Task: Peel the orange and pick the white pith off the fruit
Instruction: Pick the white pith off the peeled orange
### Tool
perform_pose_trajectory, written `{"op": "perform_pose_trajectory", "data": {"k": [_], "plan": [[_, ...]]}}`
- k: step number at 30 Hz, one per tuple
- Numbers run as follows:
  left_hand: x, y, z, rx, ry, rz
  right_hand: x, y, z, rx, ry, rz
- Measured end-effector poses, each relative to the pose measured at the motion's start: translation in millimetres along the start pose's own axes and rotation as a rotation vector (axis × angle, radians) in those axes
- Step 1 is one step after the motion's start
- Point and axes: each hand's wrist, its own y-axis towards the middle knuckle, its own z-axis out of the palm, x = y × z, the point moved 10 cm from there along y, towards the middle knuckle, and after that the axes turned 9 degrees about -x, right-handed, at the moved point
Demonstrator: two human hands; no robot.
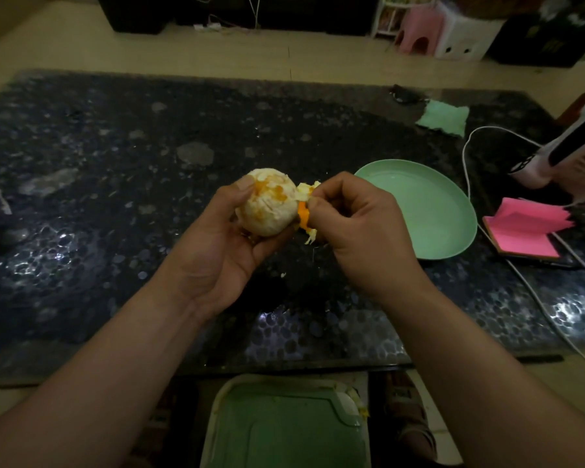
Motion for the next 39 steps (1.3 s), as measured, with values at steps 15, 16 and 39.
{"op": "perform_pose_trajectory", "data": {"k": [15, 16, 39], "plan": [[5, 9, -18, -0.056, 0.026, -0.085, -52, 15, -5, 0.062, -0.458, 0.039], [7, 9, -20, -0.067, 0.036, -0.091, -58, 15, 0, 0.099, -0.539, 0.022], [11, 13, -15, -0.060, 0.101, -0.068, -18, 9, 2, 0.078, -0.269, 0.057]]}}
